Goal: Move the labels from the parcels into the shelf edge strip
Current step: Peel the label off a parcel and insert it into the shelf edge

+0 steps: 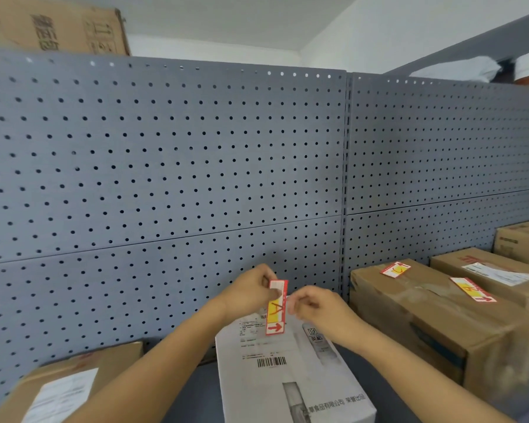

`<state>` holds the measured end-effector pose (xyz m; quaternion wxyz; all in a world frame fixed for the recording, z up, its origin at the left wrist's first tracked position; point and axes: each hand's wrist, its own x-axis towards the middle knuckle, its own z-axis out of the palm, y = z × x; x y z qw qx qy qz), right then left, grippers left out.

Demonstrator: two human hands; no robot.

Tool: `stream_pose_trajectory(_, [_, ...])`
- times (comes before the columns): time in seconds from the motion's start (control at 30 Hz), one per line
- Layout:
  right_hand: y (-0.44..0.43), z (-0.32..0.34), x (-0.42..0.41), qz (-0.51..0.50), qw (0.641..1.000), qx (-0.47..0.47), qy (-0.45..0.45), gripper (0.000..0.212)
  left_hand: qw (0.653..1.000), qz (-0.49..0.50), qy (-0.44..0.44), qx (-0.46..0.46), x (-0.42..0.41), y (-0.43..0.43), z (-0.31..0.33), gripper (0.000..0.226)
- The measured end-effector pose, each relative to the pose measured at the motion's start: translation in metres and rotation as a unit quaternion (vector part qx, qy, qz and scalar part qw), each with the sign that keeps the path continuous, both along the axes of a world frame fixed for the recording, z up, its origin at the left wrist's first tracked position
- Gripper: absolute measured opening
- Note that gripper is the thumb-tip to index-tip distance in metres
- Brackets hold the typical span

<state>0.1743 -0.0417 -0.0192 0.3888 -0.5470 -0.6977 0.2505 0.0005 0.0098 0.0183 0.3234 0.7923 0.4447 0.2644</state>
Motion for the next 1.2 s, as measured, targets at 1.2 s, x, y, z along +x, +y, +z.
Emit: stream_pose_trajectory(1.2, [-0.227, -0.07, -0.179, 0.111, 0.99, -0.054, -0.063, 0.01, 0.961, 0.262, 0.046, 0.071, -0.236, -0.304, -0.095, 0.022])
